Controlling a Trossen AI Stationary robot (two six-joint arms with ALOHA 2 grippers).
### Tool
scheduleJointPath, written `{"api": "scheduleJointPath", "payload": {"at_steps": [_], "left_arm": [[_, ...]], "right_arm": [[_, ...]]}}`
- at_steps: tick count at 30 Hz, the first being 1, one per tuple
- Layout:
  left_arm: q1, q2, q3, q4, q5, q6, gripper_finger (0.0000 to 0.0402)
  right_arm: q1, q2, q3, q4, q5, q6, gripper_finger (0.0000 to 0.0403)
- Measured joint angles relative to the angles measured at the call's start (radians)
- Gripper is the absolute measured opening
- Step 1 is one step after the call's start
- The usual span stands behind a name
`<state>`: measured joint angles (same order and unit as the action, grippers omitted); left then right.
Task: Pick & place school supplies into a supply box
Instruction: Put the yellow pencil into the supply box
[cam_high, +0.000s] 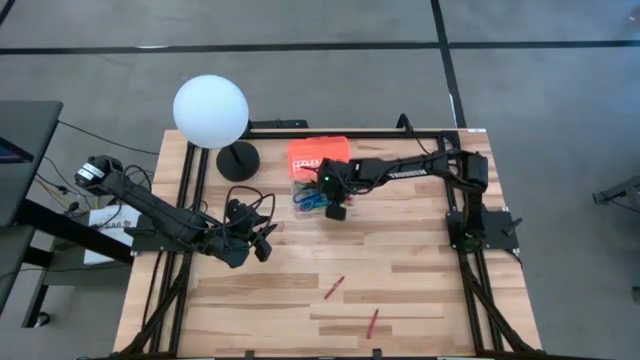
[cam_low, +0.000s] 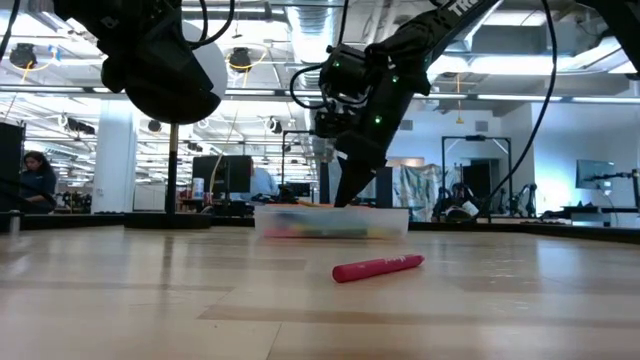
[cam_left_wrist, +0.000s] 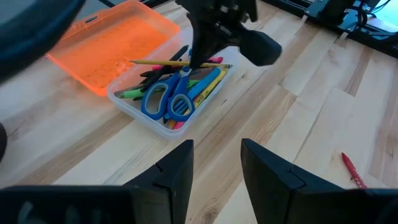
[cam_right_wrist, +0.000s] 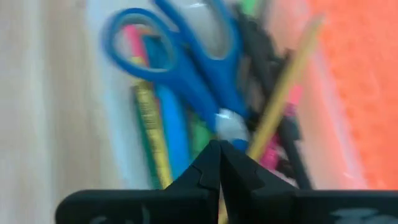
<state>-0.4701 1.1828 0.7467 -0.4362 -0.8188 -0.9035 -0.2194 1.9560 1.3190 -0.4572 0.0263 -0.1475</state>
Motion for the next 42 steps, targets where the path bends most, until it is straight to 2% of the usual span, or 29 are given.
{"api": "scheduleJointPath", "payload": {"at_steps": [18,30,42], "left_arm": [[0.000,0.000,0.000,-0.031,-0.001,-0.008,0.0128],[0.000,0.090,0.000,-0.018,-0.016,-0.033,0.0128],[0.000,0.142,0.000,-0.011,-0.022,-0.089,0.0128]], "right_arm": [[-0.027,0.012,0.014,0.064,0.032,0.024,0.0004],[-0.047,0.011,0.014,0.069,0.028,-0.001,0.0082],[-0.058,0.021,0.014,0.072,0.016,-0.017,0.0087]]}}
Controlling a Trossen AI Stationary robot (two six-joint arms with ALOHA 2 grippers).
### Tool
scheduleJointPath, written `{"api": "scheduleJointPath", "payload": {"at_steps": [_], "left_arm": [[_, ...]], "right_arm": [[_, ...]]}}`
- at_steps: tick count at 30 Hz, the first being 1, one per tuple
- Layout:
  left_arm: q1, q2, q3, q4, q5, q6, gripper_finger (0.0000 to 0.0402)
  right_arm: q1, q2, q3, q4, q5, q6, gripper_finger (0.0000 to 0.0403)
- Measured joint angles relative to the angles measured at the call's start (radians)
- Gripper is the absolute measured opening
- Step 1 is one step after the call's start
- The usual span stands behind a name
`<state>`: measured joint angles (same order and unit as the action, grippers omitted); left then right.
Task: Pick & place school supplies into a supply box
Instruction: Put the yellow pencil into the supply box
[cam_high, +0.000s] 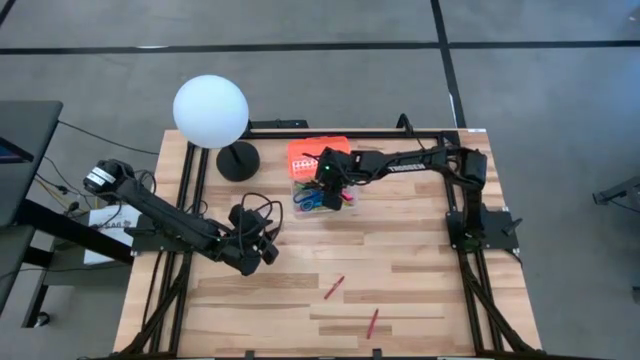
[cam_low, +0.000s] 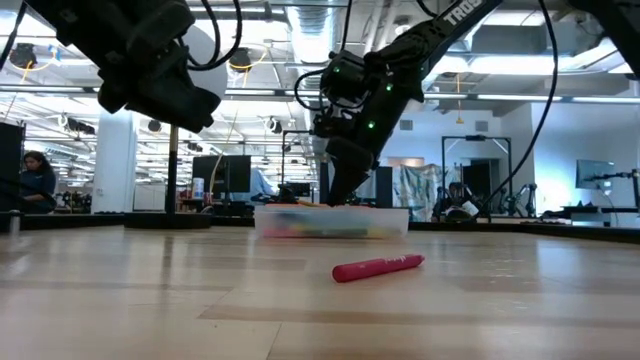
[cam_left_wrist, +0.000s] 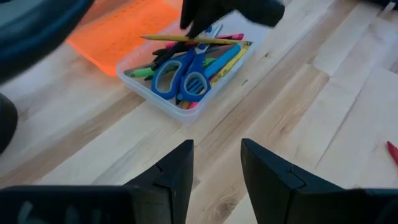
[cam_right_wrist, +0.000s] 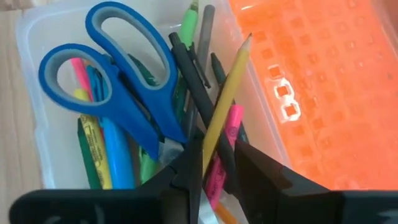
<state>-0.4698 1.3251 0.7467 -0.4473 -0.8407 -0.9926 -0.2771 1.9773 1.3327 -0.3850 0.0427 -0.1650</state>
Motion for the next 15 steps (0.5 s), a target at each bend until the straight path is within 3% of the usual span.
{"api": "scheduleJointPath", "payload": {"at_steps": [5,15], "left_arm": [[0.000,0.000,0.000,-0.006,-0.006,0.002,0.0128],[0.000,0.000,0.000,-0.010,-0.003,0.003,0.0128]], "right_arm": [[0.002,0.036,0.001,0.003,-0.026,0.037,0.0086],[0.013,0.032,0.000,0.008,0.016,0.023,0.0078]]}}
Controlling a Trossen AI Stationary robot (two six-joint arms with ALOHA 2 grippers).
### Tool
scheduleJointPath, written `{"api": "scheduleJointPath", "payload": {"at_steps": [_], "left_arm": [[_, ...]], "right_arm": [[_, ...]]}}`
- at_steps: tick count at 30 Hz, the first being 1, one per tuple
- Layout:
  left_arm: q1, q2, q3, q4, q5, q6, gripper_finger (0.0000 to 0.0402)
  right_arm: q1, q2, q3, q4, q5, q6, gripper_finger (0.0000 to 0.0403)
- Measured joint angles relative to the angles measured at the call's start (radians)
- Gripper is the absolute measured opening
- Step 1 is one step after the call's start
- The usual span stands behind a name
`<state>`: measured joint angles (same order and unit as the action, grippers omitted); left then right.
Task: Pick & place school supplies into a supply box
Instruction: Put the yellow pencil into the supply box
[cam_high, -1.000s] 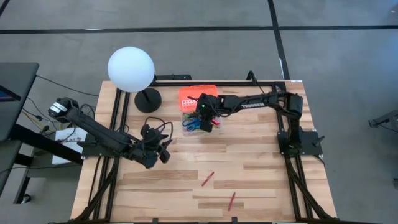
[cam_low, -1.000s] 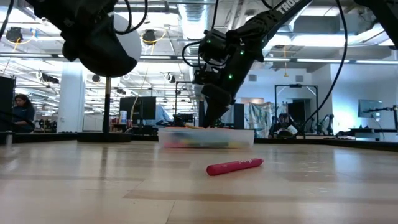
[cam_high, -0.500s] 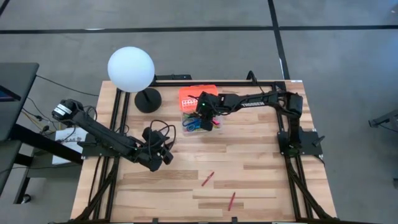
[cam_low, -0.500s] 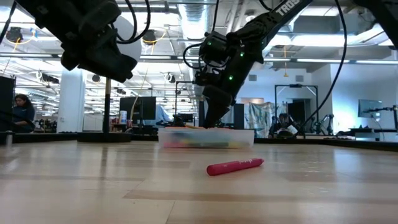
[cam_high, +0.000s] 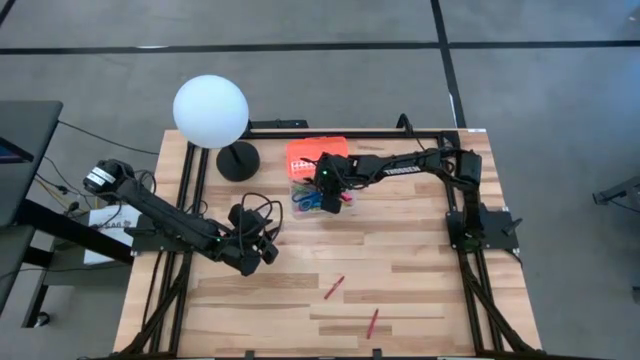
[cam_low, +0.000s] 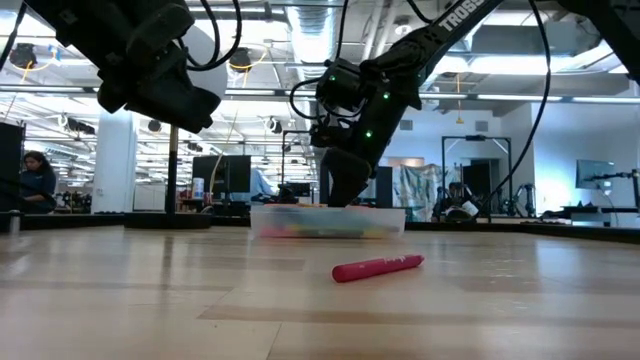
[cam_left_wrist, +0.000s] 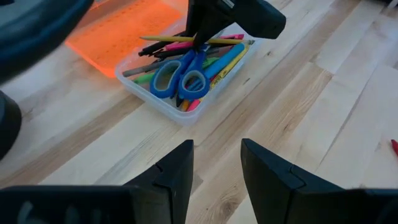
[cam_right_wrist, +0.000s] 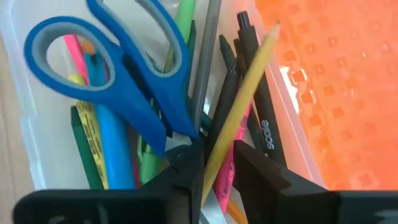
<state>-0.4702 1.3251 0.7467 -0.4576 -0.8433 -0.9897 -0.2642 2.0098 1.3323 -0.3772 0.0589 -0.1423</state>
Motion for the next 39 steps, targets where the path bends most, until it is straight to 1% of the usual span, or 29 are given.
{"api": "scheduleJointPath", "payload": {"at_steps": [3,8,10,16,22,27,33,39], "left_arm": [[0.000,0.000,0.000,0.000,0.000,0.000,0.0128],[0.000,0.000,0.000,0.000,0.000,0.000,0.0128],[0.000,0.000,0.000,0.002,0.000,0.000,0.0128],[0.000,-0.001,0.000,0.003,0.000,0.000,0.0128],[0.000,-0.001,0.000,0.003,0.000,0.000,0.0128],[0.000,-0.001,0.000,0.003,0.001,0.000,0.0128],[0.000,-0.001,0.000,0.003,0.001,0.000,0.0128],[0.000,-0.001,0.000,0.003,0.002,0.000,0.0128]], "right_arm": [[0.003,-0.002,0.000,-0.016,-0.001,-0.024,0.0059],[0.023,-0.002,0.000,-0.018,0.000,-0.049,0.0014],[0.029,-0.002,0.000,-0.016,-0.001,-0.059,0.0006],[0.041,-0.002,0.000,-0.012,0.003,-0.080,0.0015],[0.050,-0.002,0.001,-0.005,0.003,-0.099,0.0004],[0.055,-0.002,0.040,-0.011,0.011,-0.113,0.0007],[0.057,-0.002,0.097,-0.026,0.015,-0.208,0.0005],[0.070,-0.001,0.101,-0.053,-0.003,-0.300,0.0007]]}}
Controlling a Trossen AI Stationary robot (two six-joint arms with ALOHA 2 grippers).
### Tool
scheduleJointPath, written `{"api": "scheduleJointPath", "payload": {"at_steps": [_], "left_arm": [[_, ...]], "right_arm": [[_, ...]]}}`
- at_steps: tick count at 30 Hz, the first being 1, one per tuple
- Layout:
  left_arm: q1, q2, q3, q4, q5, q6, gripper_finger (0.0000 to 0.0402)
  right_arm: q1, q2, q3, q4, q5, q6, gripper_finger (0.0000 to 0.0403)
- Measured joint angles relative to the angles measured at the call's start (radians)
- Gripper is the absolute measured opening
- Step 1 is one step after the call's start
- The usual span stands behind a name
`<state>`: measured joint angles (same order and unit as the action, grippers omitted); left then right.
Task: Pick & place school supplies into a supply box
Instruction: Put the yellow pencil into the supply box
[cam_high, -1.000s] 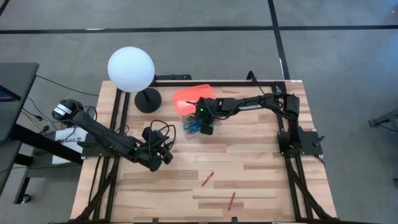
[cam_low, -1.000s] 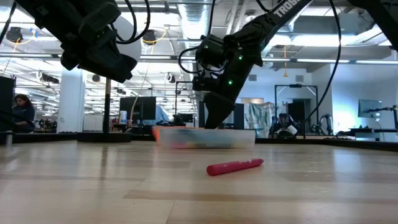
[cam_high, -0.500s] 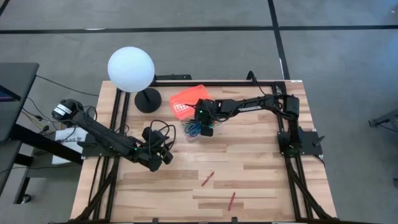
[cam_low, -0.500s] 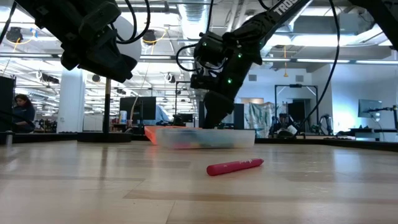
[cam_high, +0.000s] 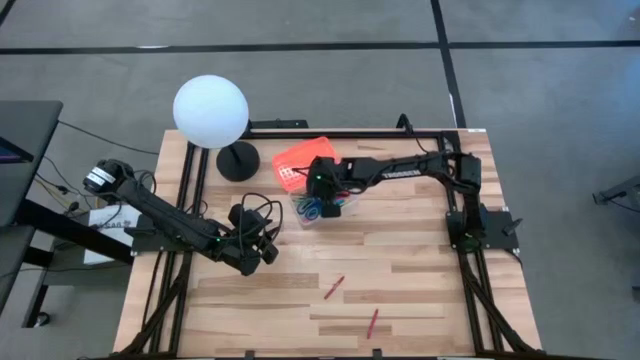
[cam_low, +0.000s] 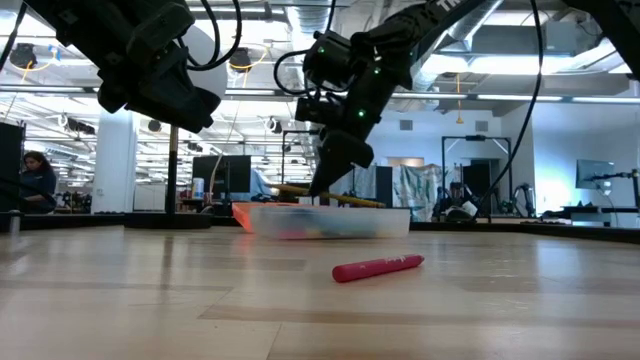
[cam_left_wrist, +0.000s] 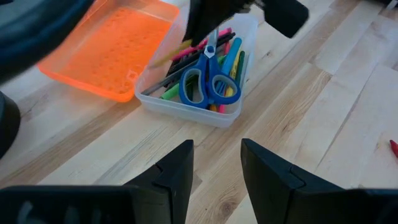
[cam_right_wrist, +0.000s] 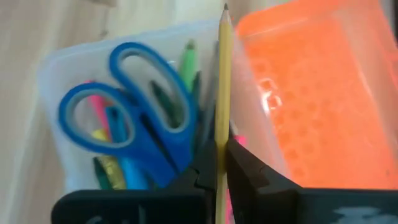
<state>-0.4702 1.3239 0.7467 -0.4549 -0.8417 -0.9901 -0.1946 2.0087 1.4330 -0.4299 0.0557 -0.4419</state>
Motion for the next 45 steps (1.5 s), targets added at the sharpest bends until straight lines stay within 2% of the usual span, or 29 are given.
{"api": "scheduleJointPath", "payload": {"at_steps": [9,18,27,33,36,45], "left_arm": [[0.000,0.000,0.000,0.000,0.000,0.000,0.0128],[0.000,0.000,0.000,0.000,0.002,0.000,0.0128],[0.000,0.000,0.000,0.000,0.028,-0.001,0.0128],[0.000,0.000,0.000,0.007,0.064,-0.012,0.0128],[0.000,0.000,0.000,0.016,0.093,-0.016,0.0128],[0.000,0.000,-0.001,0.176,0.125,0.054,0.0128]], "right_arm": [[0.014,0.006,0.000,-0.014,-0.004,-0.139,0.0005],[0.008,0.008,0.000,-0.009,-0.004,-0.193,0.0009],[0.008,0.008,0.000,-0.007,-0.004,-0.152,0.0057],[0.008,0.008,0.000,-0.016,0.039,-0.066,0.0063],[-0.002,-0.014,0.000,-0.061,0.041,0.011,0.0063],[-0.021,-0.182,0.000,-0.340,-0.092,0.133,0.0064]]}}
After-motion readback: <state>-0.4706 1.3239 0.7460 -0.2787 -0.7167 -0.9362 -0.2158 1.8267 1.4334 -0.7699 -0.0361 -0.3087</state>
